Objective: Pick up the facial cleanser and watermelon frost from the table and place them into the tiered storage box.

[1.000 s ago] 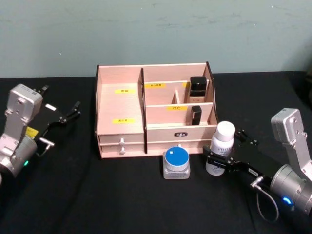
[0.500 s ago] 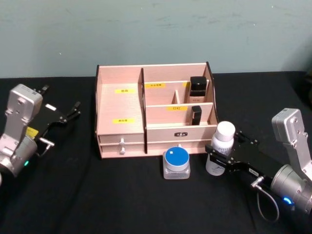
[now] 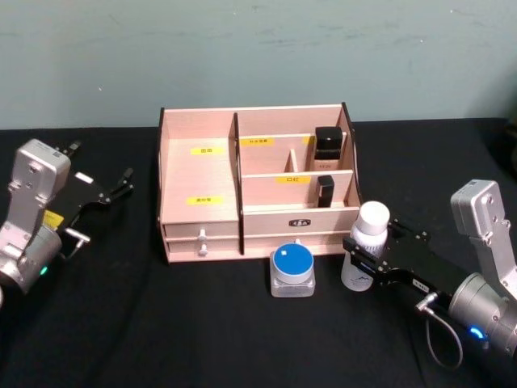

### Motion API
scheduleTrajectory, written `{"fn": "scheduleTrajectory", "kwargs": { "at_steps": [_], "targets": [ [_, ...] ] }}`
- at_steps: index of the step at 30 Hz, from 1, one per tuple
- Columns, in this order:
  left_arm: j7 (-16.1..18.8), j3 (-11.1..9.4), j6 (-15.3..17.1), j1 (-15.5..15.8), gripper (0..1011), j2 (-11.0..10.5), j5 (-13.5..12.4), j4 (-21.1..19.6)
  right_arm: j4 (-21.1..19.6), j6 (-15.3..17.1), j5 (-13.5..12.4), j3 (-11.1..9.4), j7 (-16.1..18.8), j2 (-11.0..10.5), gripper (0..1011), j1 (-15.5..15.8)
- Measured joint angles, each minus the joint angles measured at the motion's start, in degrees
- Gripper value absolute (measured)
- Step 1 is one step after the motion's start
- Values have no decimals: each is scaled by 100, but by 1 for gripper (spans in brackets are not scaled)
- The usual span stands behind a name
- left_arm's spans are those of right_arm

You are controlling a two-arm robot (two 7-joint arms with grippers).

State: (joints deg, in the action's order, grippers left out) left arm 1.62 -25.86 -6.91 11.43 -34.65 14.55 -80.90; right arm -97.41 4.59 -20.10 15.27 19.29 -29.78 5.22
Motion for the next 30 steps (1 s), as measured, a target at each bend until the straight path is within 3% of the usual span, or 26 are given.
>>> {"fn": "scheduleTrajectory", "kwargs": {
  "at_steps": [11, 19, 25, 30],
  "targets": [
    [0, 0, 0, 0, 1001, 0, 0, 0, -33, -93, 6, -33, 96, 0, 602, 22],
    [0, 0, 0, 0, 1001, 0, 0, 0, -442, -120, -16, -75, 287, -64, 602, 17],
    [0, 0, 0, 0, 1001, 0, 0, 0, -718, 11, -57, 52, 390, -31, 602, -262],
    [0, 0, 0, 0, 1001, 0, 0, 0, -734, 154, -14, 280, 419, 99, 602, -696]
  ]
}}
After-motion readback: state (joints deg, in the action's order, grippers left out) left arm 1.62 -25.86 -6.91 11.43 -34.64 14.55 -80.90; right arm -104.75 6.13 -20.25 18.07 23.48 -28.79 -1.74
